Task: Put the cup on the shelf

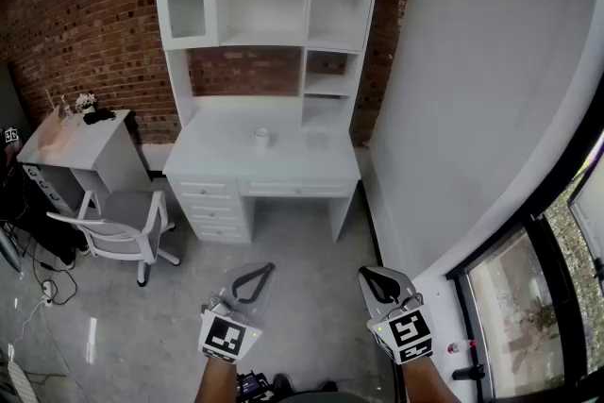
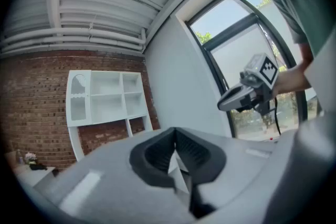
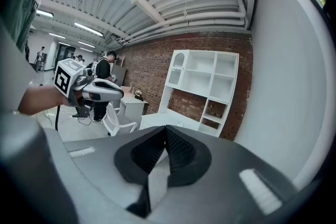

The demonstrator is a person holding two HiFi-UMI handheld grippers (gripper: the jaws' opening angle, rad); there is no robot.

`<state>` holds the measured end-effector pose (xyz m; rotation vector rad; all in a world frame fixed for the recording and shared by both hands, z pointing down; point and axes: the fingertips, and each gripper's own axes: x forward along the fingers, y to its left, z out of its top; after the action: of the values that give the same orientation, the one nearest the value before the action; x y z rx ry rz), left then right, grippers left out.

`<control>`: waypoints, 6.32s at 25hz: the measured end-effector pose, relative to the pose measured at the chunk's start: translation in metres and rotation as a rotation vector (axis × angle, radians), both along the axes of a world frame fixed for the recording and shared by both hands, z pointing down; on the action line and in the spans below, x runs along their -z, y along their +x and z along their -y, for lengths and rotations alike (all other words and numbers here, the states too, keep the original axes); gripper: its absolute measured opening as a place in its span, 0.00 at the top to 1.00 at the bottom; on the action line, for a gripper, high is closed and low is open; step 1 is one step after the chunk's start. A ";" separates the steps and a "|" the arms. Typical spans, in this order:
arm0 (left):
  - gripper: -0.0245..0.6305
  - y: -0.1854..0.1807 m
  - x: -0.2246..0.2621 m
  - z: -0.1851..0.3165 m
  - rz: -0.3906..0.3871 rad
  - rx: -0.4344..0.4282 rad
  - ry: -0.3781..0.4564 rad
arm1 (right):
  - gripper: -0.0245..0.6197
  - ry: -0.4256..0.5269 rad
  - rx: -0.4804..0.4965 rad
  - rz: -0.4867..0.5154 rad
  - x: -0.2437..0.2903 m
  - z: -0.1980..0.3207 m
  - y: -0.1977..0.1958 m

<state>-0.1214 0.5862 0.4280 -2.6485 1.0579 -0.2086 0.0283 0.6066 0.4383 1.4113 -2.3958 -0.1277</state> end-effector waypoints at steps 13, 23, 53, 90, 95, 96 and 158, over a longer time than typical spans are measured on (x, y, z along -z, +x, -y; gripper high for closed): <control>0.96 -0.035 0.004 0.030 0.008 -0.023 0.005 | 0.95 0.008 -0.033 0.041 0.003 0.025 -0.033; 0.96 -0.035 0.001 0.031 -0.007 -0.034 0.001 | 0.95 0.015 -0.049 0.027 0.004 0.023 -0.032; 0.96 0.112 -0.016 0.136 0.110 0.144 -0.056 | 0.95 -0.031 0.129 0.139 -0.021 0.159 0.126; 0.96 0.001 -0.018 0.393 0.036 0.024 -0.046 | 0.95 -0.053 -0.032 0.075 -0.022 0.384 0.028; 0.96 -0.005 -0.026 0.419 0.034 0.052 -0.071 | 0.95 -0.065 -0.005 0.077 -0.025 0.419 0.024; 0.96 -0.004 -0.028 0.425 0.037 0.062 -0.074 | 0.95 -0.067 0.004 0.080 -0.027 0.427 0.025; 0.92 0.002 -0.118 0.842 0.068 0.082 -0.244 | 0.91 -0.207 -0.051 0.076 -0.091 0.827 0.043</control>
<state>-0.1189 -0.2562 0.5457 -2.7886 1.1880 -0.4699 0.0708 -0.2205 0.5295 1.4016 -2.3523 0.1851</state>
